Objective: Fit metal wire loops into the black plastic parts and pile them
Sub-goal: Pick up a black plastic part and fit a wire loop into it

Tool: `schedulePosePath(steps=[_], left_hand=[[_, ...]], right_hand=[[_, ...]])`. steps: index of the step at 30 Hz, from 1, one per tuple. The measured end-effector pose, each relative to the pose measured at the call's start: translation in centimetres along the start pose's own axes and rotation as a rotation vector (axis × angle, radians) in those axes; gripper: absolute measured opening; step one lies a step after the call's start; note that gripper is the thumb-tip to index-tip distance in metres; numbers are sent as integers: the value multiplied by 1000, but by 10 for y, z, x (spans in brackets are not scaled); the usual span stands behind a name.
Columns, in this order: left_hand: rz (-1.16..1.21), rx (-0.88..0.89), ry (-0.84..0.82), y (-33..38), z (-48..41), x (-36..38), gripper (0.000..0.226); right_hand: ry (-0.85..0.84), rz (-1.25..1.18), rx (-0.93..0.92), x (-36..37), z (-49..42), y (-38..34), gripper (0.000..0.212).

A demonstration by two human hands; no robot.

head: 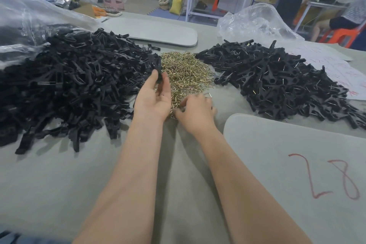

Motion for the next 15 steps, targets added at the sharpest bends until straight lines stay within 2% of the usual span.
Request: schedulePosePath(steps=[3,7,12,13,15], left_hand=[[-46,-29,-1,-1,-1,-1,11],[-171,-72,45,-4,-3,-5,14],[-237,-15,84,-4,-2,-5,12],[-330,40,99,-2,-2,-3,14],[-729,255,204,3,0,0,20]], right_hand=[[13,-82,17,-2,-1,2,29],[86,-283,-21,-13,-1,7,6],[255,-655,23,-32,-3,24,10],[302,-765,38,-36,-2,28,9],[392,-955,42,-47,0,33,13]])
Point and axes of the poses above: each hand's wrist, its own z-axis away from the middle knuckle, its own x-axis out of the palm, y = z × x, the point moved 6 cm from there along -z, towards the middle knuckle, and after that the axes turned 15 degrees about -x, right-handed, at the moved point
